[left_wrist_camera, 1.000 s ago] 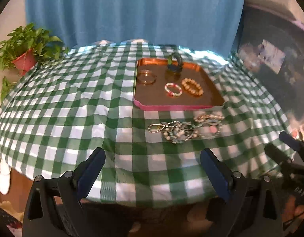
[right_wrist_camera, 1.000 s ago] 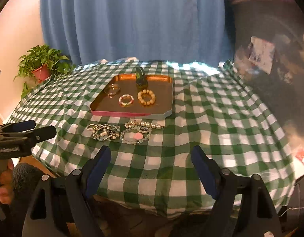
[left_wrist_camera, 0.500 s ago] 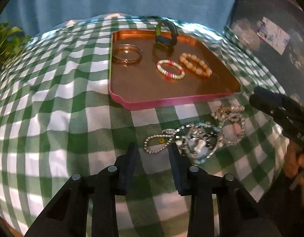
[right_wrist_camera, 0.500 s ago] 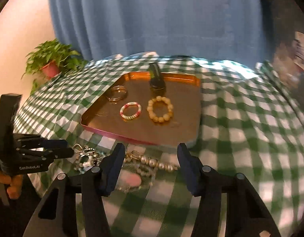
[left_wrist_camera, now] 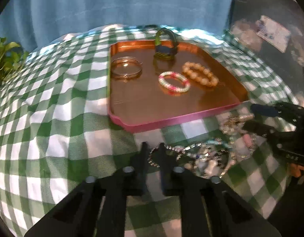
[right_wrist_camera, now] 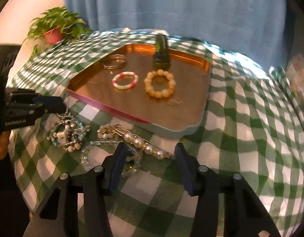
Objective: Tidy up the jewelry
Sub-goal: 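Grasp the silver chain bracelet with the left tool while the right tool grasps the pearl safety pin, then lift the chain bracelet with the left tool while the right tool lifts the pearl pin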
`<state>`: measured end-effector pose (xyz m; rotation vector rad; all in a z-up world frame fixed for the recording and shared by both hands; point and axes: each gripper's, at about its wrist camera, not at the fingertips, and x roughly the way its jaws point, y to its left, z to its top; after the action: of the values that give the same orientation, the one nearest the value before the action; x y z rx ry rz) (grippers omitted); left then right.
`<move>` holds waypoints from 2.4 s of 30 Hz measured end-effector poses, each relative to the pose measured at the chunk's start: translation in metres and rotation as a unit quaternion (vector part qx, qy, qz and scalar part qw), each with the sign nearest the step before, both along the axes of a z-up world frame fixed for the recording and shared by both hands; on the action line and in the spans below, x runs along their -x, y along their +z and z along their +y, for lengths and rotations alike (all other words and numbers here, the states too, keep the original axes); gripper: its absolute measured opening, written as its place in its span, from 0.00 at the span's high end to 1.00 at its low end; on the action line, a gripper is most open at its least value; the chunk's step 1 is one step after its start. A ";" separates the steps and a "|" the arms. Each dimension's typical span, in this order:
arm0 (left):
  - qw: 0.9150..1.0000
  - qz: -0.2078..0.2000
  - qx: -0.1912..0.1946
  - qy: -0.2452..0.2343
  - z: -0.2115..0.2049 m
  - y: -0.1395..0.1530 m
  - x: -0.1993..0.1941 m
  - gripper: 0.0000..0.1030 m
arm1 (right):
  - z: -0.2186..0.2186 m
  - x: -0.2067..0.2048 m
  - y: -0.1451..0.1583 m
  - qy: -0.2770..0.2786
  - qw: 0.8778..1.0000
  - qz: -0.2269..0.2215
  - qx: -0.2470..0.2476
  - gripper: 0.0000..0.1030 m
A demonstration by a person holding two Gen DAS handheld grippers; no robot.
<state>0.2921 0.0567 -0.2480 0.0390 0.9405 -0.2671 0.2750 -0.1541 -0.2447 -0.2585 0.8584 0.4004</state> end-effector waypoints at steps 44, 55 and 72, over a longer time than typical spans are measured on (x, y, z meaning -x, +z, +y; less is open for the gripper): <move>0.999 0.038 -0.017 -0.014 0.008 0.007 0.034 0.88 | -0.050 0.019 0.007 -0.085 0.990 0.053 -0.101 0.92; 1.000 -0.009 -0.024 -0.003 0.005 0.001 0.017 0.71 | -0.014 -0.004 -0.002 -0.024 0.996 0.057 -0.061 0.83; 0.999 0.025 0.017 0.043 0.023 0.003 0.035 0.86 | -0.034 0.031 0.001 -0.110 0.992 0.034 -0.052 0.87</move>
<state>0.2570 0.0794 -0.2448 -0.0395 0.9852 -0.2048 0.2443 -0.1878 -0.2438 -0.0527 0.9200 0.2481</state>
